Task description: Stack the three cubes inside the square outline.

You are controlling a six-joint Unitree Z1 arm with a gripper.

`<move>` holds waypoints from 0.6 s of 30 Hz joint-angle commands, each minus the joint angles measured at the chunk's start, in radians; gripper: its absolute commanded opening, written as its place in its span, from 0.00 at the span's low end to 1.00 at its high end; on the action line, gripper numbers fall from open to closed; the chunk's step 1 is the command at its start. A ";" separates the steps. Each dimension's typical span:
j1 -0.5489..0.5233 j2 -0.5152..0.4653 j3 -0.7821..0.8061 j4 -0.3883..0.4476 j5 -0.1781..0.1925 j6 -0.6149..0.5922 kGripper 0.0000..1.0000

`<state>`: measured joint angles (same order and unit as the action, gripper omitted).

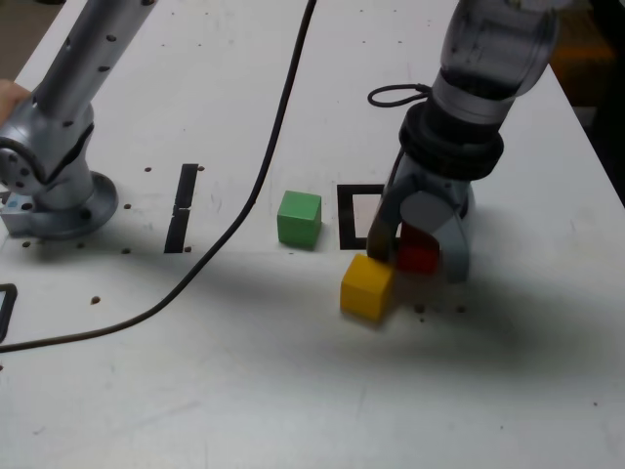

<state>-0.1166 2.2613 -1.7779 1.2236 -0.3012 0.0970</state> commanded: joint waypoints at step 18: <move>0.014 -0.081 -0.014 0.122 0.101 -0.074 0.13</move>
<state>-0.1093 2.1982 -1.7954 1.3372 -0.2100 0.0297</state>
